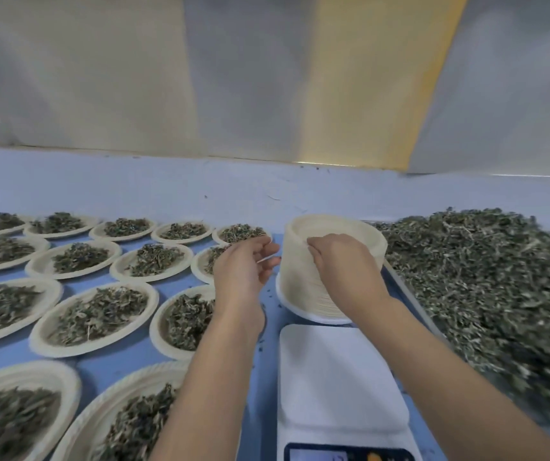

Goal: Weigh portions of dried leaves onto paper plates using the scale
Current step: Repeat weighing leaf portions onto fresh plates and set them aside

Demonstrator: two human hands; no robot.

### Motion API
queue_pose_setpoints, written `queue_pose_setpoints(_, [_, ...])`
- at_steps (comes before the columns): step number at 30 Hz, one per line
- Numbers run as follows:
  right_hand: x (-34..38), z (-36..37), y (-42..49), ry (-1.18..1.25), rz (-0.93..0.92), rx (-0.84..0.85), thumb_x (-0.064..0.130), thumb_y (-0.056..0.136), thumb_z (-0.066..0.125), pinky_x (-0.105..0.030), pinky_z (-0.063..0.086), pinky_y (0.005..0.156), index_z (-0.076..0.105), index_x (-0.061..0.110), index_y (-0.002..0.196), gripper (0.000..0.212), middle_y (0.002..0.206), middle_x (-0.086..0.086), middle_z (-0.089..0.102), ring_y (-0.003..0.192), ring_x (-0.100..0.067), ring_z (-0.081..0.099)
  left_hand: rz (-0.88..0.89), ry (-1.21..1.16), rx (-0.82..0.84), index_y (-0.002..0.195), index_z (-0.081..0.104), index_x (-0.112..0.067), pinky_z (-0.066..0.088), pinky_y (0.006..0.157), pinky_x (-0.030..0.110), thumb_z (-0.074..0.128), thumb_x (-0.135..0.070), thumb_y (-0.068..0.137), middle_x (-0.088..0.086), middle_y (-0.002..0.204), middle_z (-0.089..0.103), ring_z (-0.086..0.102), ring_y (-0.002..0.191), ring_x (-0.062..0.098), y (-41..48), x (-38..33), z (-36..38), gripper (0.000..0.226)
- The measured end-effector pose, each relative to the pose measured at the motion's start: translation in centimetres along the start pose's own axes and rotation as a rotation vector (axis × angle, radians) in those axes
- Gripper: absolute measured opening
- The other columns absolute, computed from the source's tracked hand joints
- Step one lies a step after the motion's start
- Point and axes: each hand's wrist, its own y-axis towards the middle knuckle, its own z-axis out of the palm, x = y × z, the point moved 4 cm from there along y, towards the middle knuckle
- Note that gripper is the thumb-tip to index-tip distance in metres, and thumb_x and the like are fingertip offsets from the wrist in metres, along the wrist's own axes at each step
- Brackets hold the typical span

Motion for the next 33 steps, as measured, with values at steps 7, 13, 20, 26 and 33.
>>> queue_pose_setpoints(7, [0.4,-0.4,0.0,0.024,-0.053,-0.082,-0.004,0.089,0.041,-0.032,0.033,0.083,0.060,0.006,0.118,0.036,0.108,-0.011,0.062,0.105,-0.029,0.049,-0.034,0.053,0.043,0.090,0.065,-0.007,0.044,0.054,0.016,0.049,-0.006,0.090,-0.004,0.061,0.067,0.058,0.049,0.006,-0.3,1.0,0.9,0.016])
queue_pose_setpoints(13, [2.8,-2.8,-2.9,0.151,-0.280,-0.369,-0.018,0.062,0.073,-0.036,0.056,0.065,0.070,-0.007,0.096,0.036,0.082,-0.016,0.069,0.077,-0.034,0.065,0.002,0.113,0.059,0.090,0.062,-0.009,0.054,0.059,0.024,0.055,-0.025,0.094,0.004,0.079,0.069,0.064,0.057,0.012,-0.6,0.7,0.7,0.018])
queue_pose_setpoints(20, [3.1,-4.6,-5.5,0.317,-0.170,-0.365,0.034,0.084,0.067,-0.051,0.025,0.113,0.072,0.019,0.106,0.027,0.123,0.003,0.064,0.122,-0.024,0.048,0.184,0.320,-0.038,0.067,0.057,-0.008,0.045,0.049,0.022,0.060,-0.010,0.087,-0.003,0.043,0.048,0.043,0.036,0.007,-1.1,-1.5,-1.1,0.020])
queue_pose_setpoints(26, [-3.6,-6.3,-6.7,0.857,0.490,-0.319,0.017,0.094,0.054,-0.030,0.037,0.103,0.045,0.021,0.140,0.047,0.138,0.004,0.051,0.125,-0.012,0.046,0.122,0.439,0.148,0.091,0.061,-0.027,0.044,0.047,0.023,0.063,-0.006,0.086,-0.007,0.046,0.056,0.048,0.039,0.006,-3.1,-1.6,-1.4,0.022])
queue_pose_setpoints(33, [-6.5,-5.2,-9.5,0.933,0.665,-0.287,0.029,0.086,0.066,-0.033,0.052,0.069,0.070,0.024,0.085,0.007,0.080,0.011,0.068,0.076,-0.008,0.064,0.187,0.729,0.173,0.078,0.072,-0.013,0.048,0.048,0.024,0.065,-0.018,0.087,0.004,0.066,0.070,0.058,0.041,0.014,-4.0,-2.6,-2.2,0.013])
